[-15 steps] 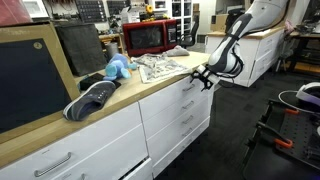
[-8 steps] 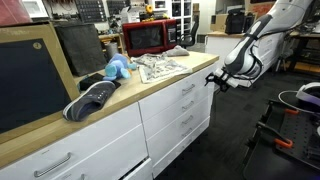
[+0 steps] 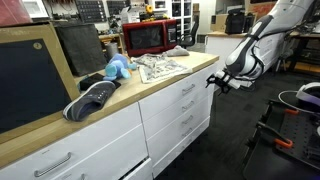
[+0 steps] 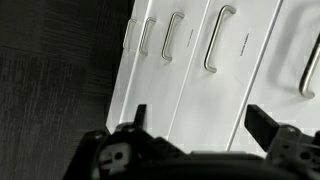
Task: Open the topmost drawer on the right
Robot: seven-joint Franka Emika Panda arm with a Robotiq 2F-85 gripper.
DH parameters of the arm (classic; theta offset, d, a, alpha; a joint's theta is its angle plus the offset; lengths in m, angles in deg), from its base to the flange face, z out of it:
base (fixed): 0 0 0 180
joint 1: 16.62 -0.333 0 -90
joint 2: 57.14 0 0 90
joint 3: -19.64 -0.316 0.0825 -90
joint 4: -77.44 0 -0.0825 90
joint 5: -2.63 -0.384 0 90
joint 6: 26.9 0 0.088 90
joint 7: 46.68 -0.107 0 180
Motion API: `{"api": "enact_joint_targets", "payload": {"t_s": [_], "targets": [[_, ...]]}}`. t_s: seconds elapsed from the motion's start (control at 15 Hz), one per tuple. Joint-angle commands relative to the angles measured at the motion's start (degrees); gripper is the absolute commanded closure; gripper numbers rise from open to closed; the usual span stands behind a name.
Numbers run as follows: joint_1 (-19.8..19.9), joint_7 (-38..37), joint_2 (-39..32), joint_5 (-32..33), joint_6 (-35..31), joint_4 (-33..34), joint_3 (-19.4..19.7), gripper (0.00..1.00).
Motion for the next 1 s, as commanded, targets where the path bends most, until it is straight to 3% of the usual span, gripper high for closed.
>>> {"api": "enact_joint_targets", "payload": {"t_s": [0.0,0.2,0.33,0.67,0.8,0.93], "targets": [[-0.50,1.29,-2.81,-3.30,0.00,4.87,-1.71,0.00],[1.90,1.12,-5.03,-3.89,0.00,6.55,-4.58,0.00],[5.00,2.07,-5.23,-3.00,0.00,4.11,-6.25,0.00],[18.74,6.02,-7.84,1.23,0.00,-3.03,-13.13,0.00],[22.75,8.00,-9.38,1.98,0.00,-4.28,-14.94,0.00],[24.27,10.19,-10.57,1.92,0.01,-4.53,-15.26,0.00]]}}
